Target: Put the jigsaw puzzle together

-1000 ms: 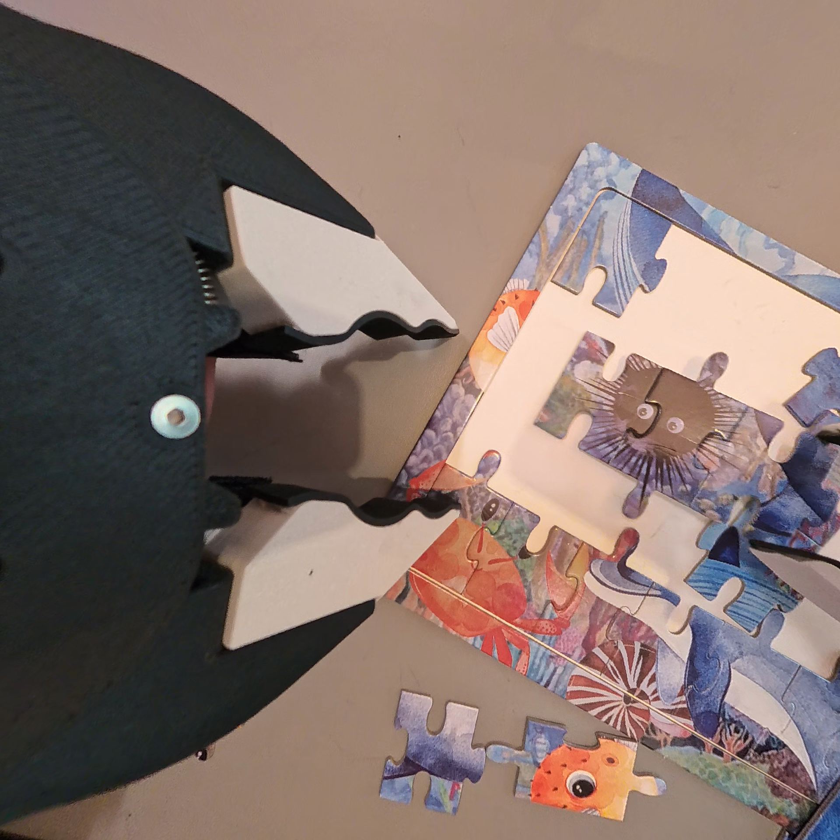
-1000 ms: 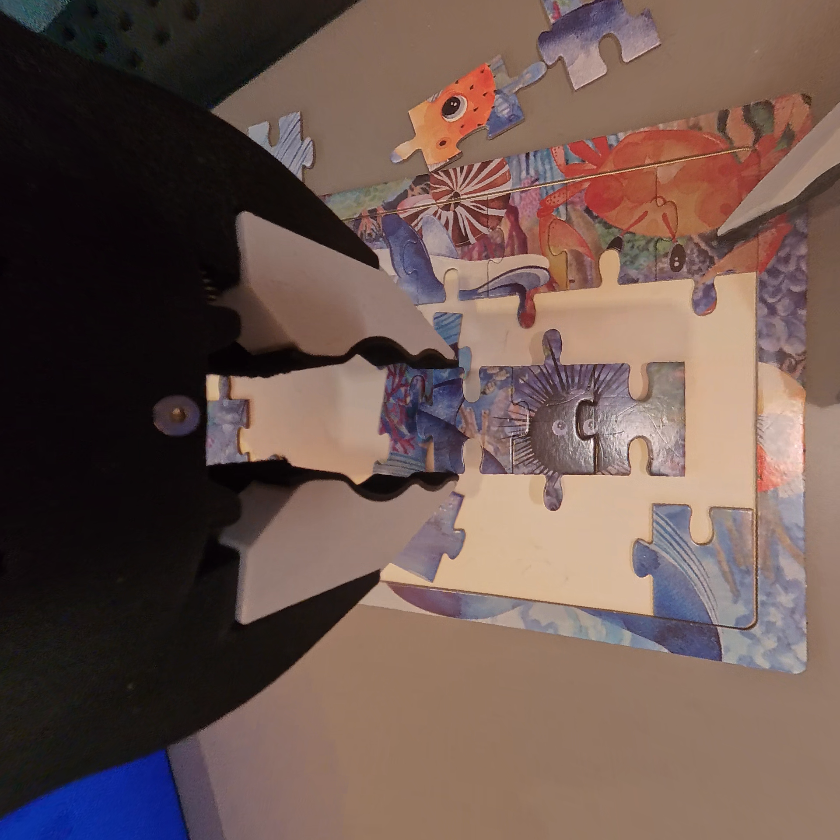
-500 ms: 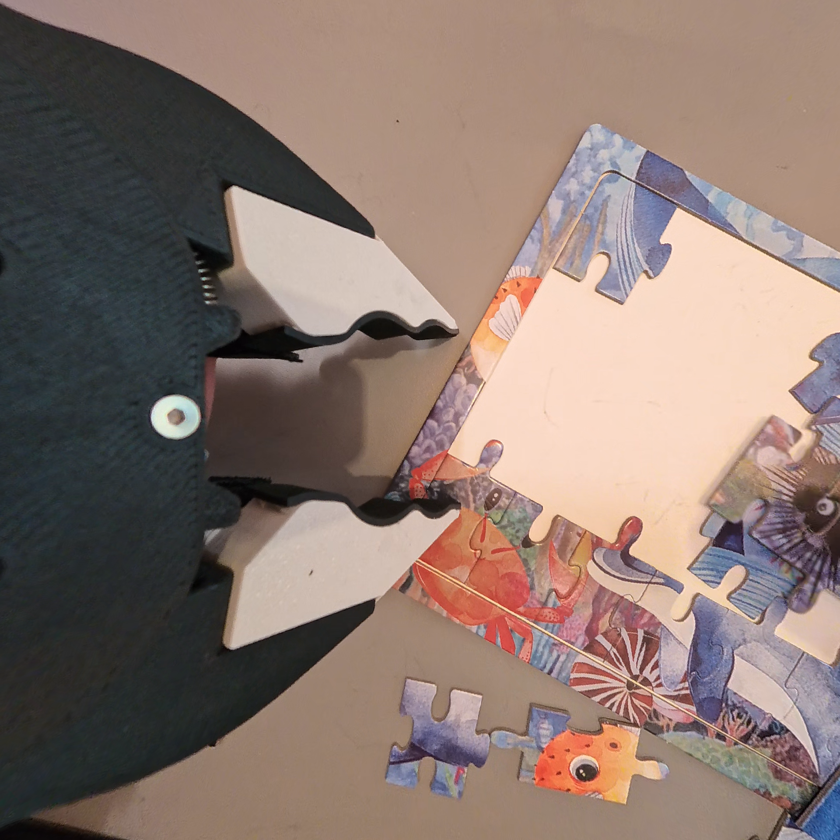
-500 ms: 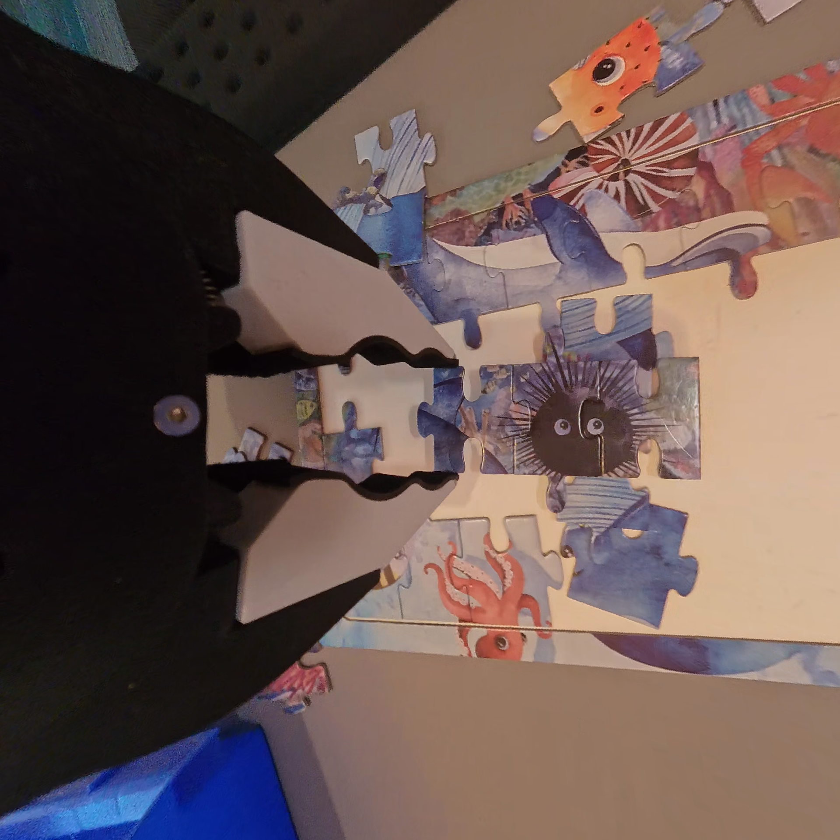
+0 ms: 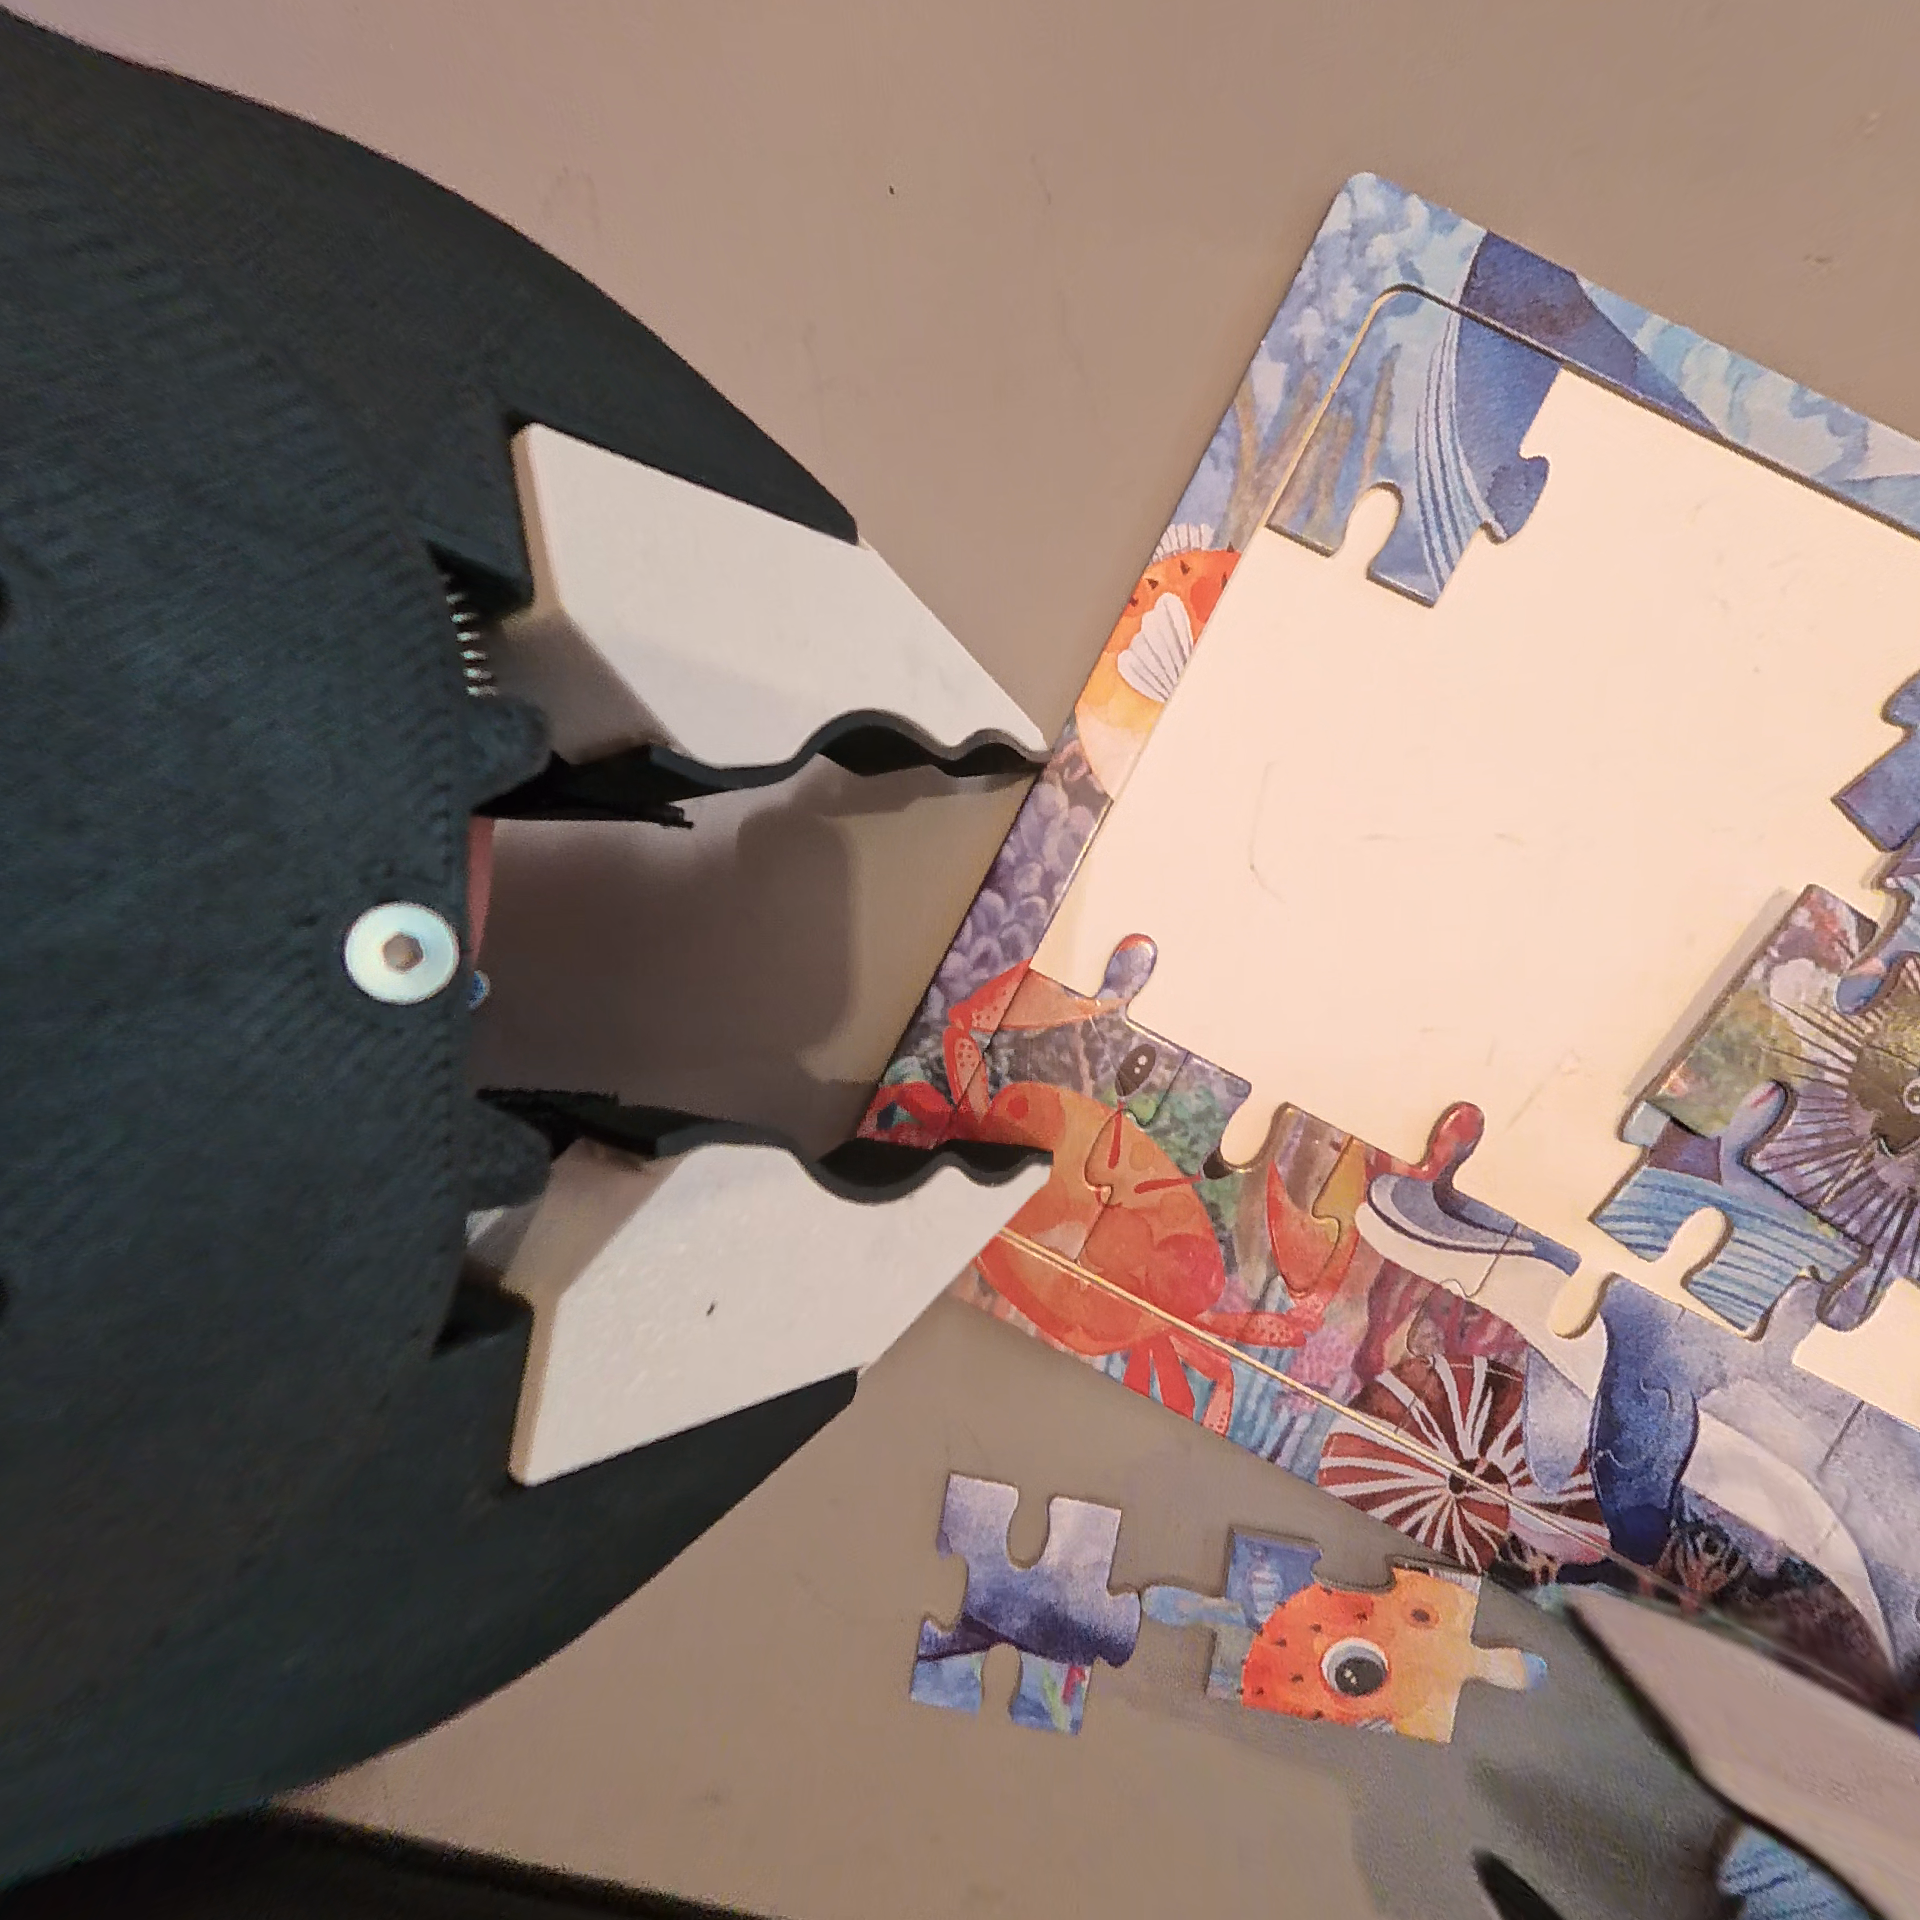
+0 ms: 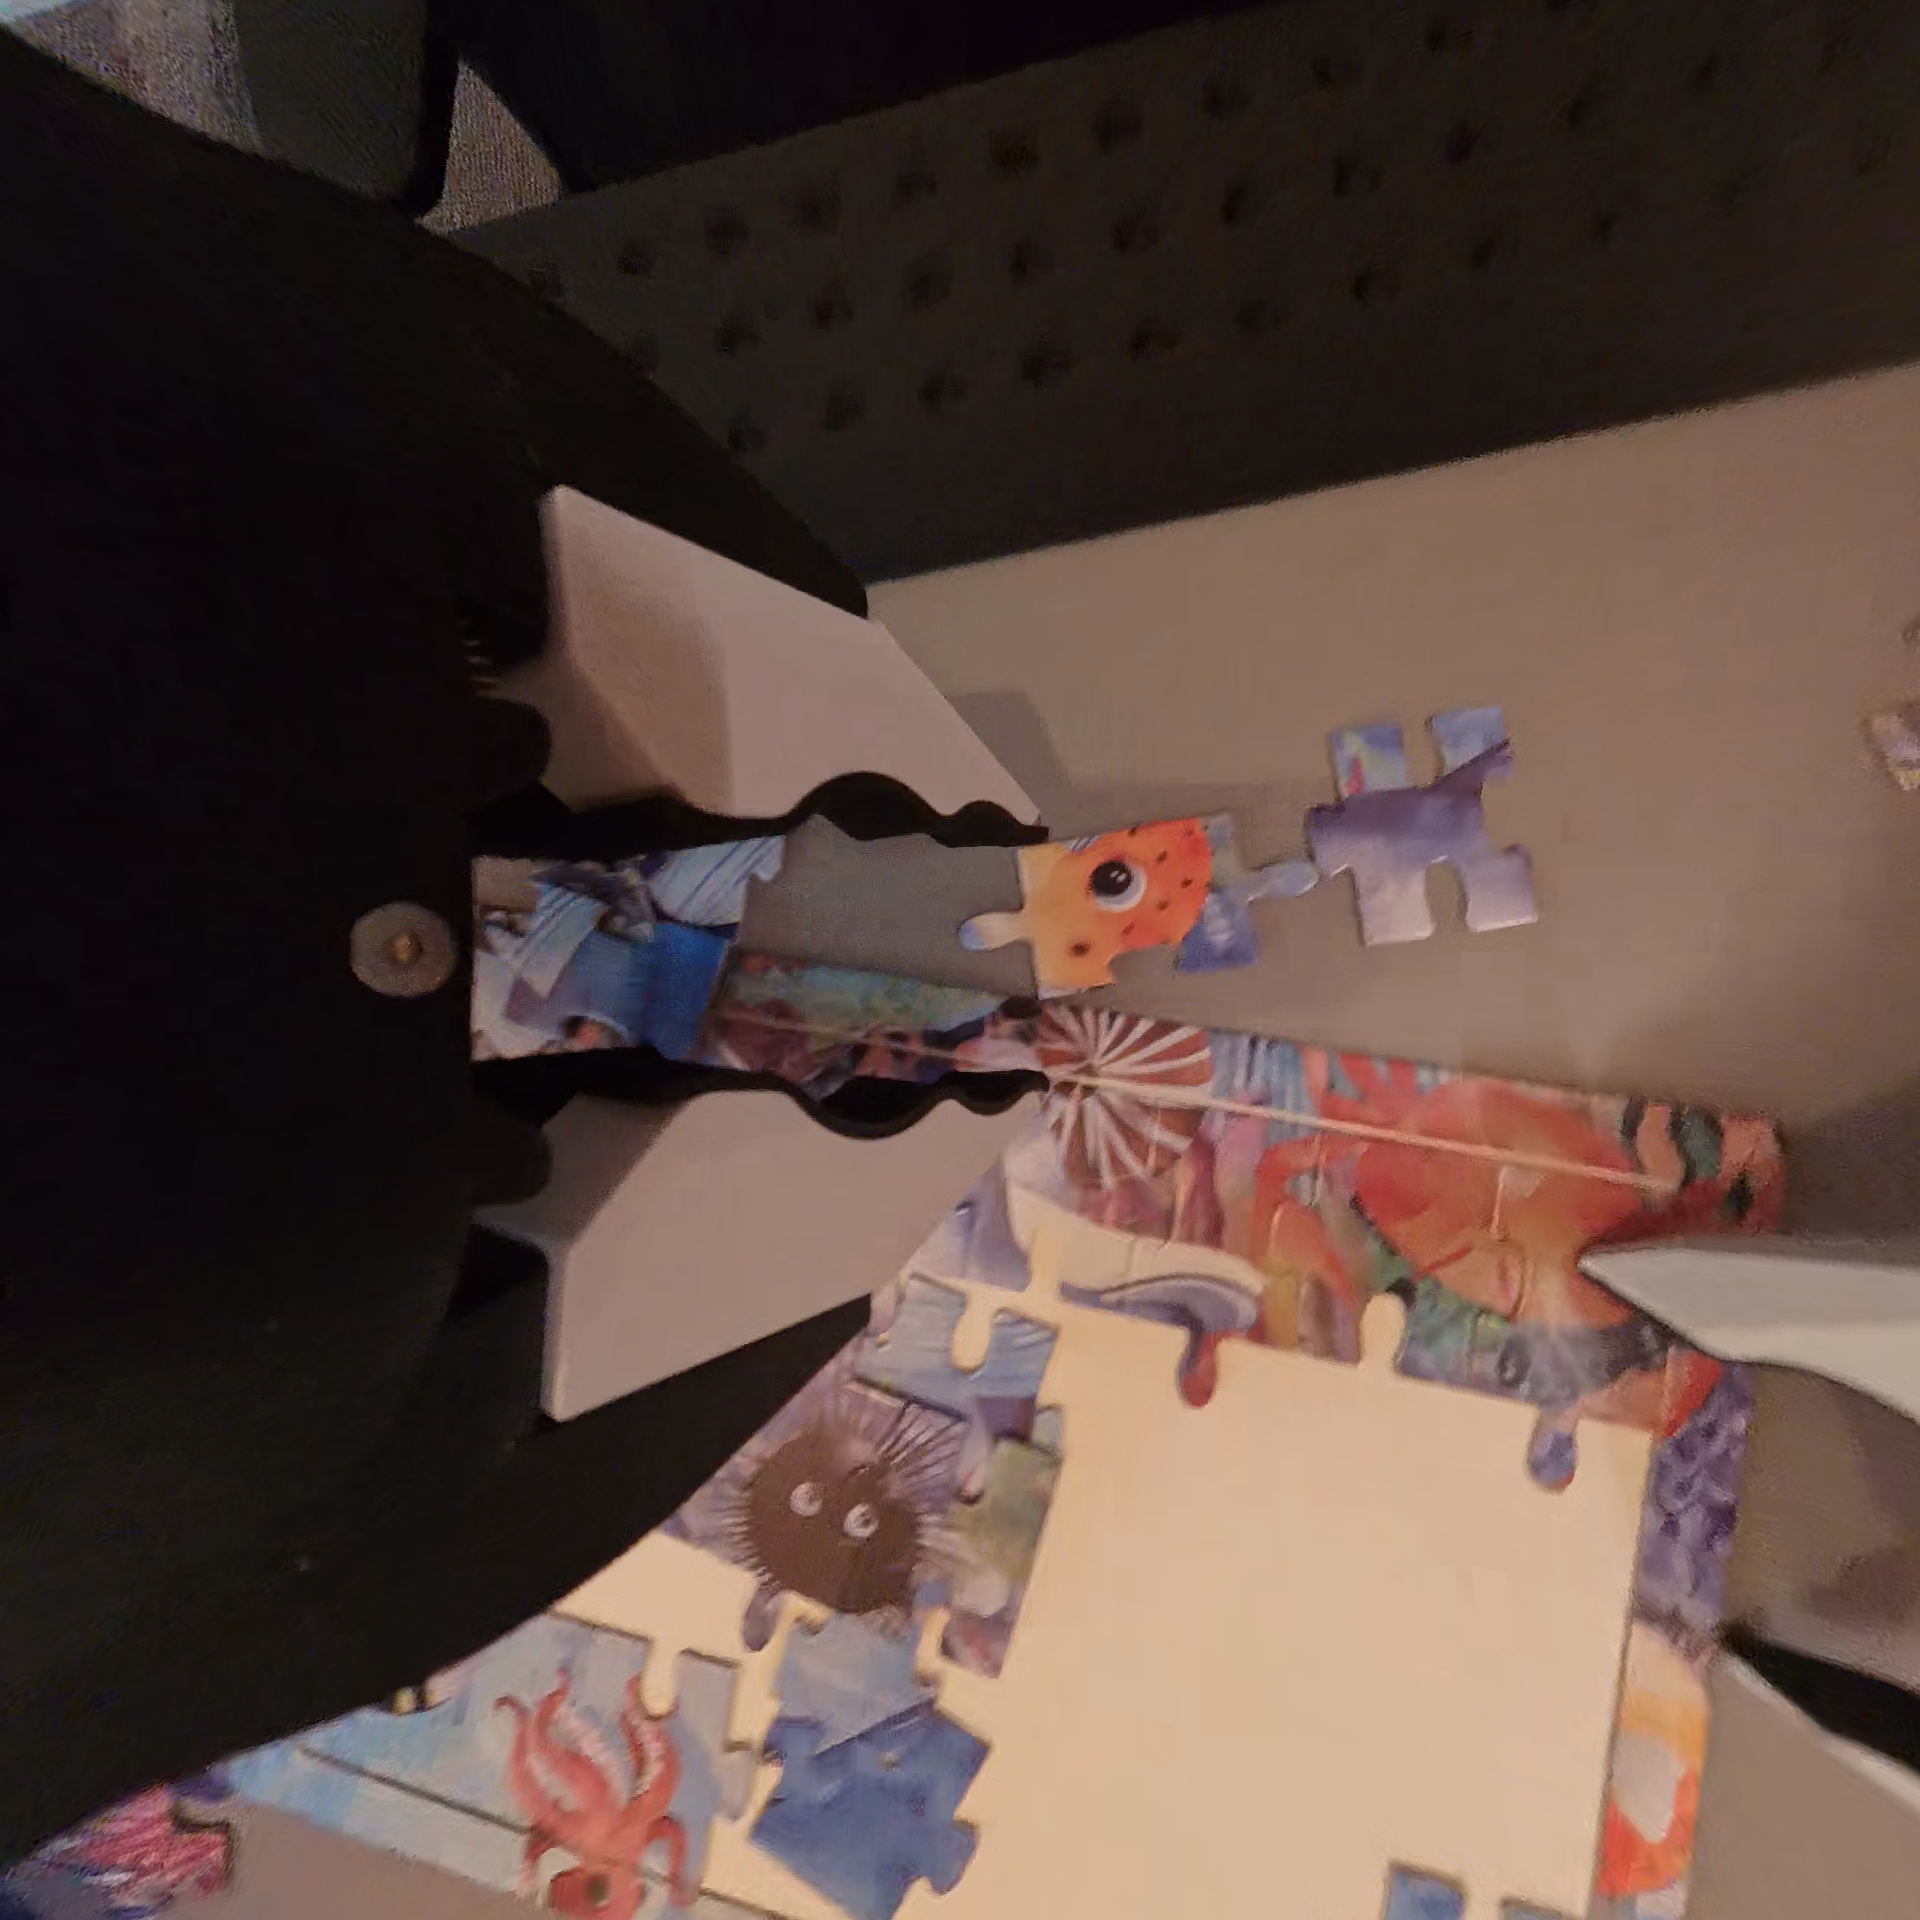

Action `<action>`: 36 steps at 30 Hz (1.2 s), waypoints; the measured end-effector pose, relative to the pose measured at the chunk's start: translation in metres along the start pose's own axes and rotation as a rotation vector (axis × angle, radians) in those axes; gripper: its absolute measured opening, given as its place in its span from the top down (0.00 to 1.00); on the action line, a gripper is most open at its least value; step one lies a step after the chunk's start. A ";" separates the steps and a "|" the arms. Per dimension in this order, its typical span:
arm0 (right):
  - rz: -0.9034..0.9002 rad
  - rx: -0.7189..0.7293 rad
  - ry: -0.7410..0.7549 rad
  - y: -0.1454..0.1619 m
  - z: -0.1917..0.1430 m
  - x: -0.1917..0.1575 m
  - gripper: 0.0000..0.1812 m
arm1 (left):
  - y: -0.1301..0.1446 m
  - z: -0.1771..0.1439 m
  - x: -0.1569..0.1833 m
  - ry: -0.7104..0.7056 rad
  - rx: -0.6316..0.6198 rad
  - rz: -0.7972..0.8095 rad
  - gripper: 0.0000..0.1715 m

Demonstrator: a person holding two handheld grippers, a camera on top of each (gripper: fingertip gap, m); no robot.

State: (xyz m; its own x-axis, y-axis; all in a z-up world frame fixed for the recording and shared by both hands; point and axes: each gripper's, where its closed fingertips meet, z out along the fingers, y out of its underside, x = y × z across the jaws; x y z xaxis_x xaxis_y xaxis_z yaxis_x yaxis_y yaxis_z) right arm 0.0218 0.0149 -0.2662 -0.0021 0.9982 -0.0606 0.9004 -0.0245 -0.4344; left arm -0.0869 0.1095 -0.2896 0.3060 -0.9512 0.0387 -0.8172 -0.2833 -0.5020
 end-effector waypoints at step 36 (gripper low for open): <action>0.197 0.063 0.126 -0.025 0.040 -0.046 0.83 | 0.010 -0.003 0.012 0.005 -0.058 0.037 0.60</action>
State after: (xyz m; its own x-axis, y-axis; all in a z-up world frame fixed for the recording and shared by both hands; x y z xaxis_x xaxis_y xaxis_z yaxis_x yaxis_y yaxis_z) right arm -0.0184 -0.0324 -0.2888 0.2285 0.9728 -0.0391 0.8490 -0.2188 -0.4809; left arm -0.0927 0.0945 -0.2911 0.2728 -0.9617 0.0256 -0.8549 -0.2545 -0.4521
